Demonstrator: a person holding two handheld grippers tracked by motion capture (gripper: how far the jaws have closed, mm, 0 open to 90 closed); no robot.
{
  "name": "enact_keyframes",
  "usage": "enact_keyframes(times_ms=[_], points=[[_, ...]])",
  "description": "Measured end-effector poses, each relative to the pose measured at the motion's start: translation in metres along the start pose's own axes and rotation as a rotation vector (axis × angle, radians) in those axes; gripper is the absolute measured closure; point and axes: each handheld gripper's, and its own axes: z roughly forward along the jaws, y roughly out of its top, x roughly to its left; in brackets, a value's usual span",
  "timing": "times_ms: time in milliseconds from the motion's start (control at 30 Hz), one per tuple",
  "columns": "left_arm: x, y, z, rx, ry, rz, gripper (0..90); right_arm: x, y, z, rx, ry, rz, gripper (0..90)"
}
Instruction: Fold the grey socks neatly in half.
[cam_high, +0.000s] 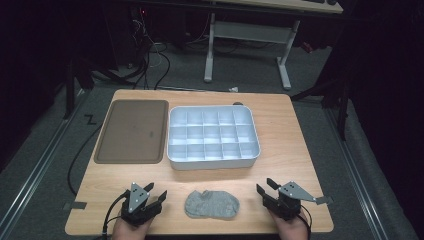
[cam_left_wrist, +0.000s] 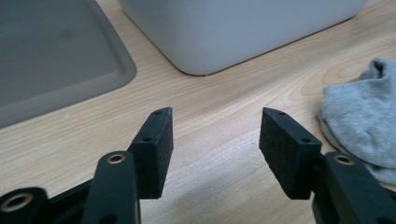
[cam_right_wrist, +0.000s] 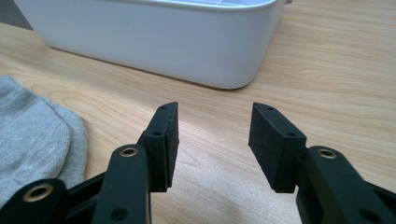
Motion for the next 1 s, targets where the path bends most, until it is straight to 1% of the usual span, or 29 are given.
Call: enact_keyframes(times_ms=[33, 67, 100, 133, 300, 333, 400, 433, 500, 533, 567, 600, 667, 700, 733, 800, 833, 867, 900, 933, 967, 1000], points=[[0.000, 0.000, 0.002, 0.003, 0.004, 0.002, 44.7, 0.001, 0.000, 0.001, -0.001, 0.008, -0.001, 51.2], [0.000, 0.000, 0.002, 0.003, 0.004, 0.002, 44.7, 0.001, 0.000, 0.001, -0.004, 0.010, -0.013, 50.8], [0.000, -0.001, 0.004, 0.007, -0.005, -0.012, 44.2, 0.002, 0.000, 0.002, 0.000, 0.013, -0.015, 50.5], [0.000, -0.001, 0.004, 0.007, -0.005, -0.012, 44.0, 0.003, -0.001, 0.002, -0.002, 0.019, -0.022, 50.1], [-0.001, -0.002, 0.003, 0.011, -0.038, -0.039, 42.2, 0.007, 0.000, 0.001, 0.005, 0.027, -0.034, 49.7], [-0.001, -0.002, 0.003, 0.012, -0.044, -0.041, 42.2, 0.008, 0.000, 0.001, 0.006, 0.028, -0.033, 49.8], [-0.003, -0.001, 0.001, 0.001, -0.058, -0.045, 42.4, 0.011, 0.002, -0.002, 0.007, 0.053, -0.020, 49.3], [-0.003, -0.001, 0.001, 0.001, -0.058, -0.045, 42.5, 0.011, 0.002, -0.002, 0.007, 0.053, -0.020, 49.3], [-0.004, -0.001, 0.001, 0.000, -0.070, -0.055, 42.4, 0.014, 0.003, -0.003, 0.005, 0.072, -0.014, 48.5], [-0.004, 0.000, 0.001, 0.002, -0.082, -0.064, 42.4, 0.016, 0.004, -0.004, 0.006, 0.079, -0.010, 48.1], [-0.005, 0.002, 0.001, 0.001, -0.094, -0.074, 42.2, 0.020, 0.005, -0.005, 0.007, 0.097, -0.013, 48.1], [-0.005, 0.002, 0.001, 0.001, -0.094, -0.074, 41.9, 0.020, 0.005, -0.005, 0.007, 0.097, -0.013, 48.1], [-0.008, 0.003, 0.002, 0.002, -0.117, -0.086, 41.8, 0.026, 0.006, -0.007, 0.009, 0.126, -0.023, 48.1], [-0.011, 0.004, 0.003, 0.009, -0.138, -0.090, 41.9, 0.031, 0.006, -0.007, 0.018, 0.147, -0.029, 48.0], [-0.011, 0.004, 0.003, 0.009, -0.138, -0.090, 41.9, 0.031, 0.006, -0.007, 0.018, 0.147, -0.029, 48.0], [-0.016, 0.006, 0.005, 0.019, -0.162, -0.088, 42.0, 0.038, 0.006, -0.006, 0.029, 0.170, -0.040, 47.9], [-0.020, 0.008, 0.006, 0.025, -0.182, -0.090, 42.1, 0.044, 0.006, -0.005, 0.036, 0.188, -0.052, 47.8], [-0.020, 0.008, 0.006, 0.025, -0.182, -0.090, 42.2, 0.044, 0.006, -0.005, 0.036, 0.188, -0.052, 47.8], [-0.024, 0.010, 0.008, 0.027, -0.197, -0.091, 42.2, 0.046, 0.006, -0.005, 0.040, 0.197, -0.054, 48.0], [-0.027, 0.011, 0.010, 0.028, -0.210, -0.093, 42.2, 0.051, 0.005, -0.005, 0.046, 0.211, -0.057, 48.4], [-0.030, 0.013, 0.013, 0.038, -0.228, -0.091, 42.2, 0.055, 0.004, -0.005, 0.055, 0.224, -0.070, 53.1], [-0.030, 0.013, 0.013, 0.038, -0.228, -0.091, 42.2, 0.057, 0.004, -0.005, 0.059, 0.230, -0.073, 54.1]])
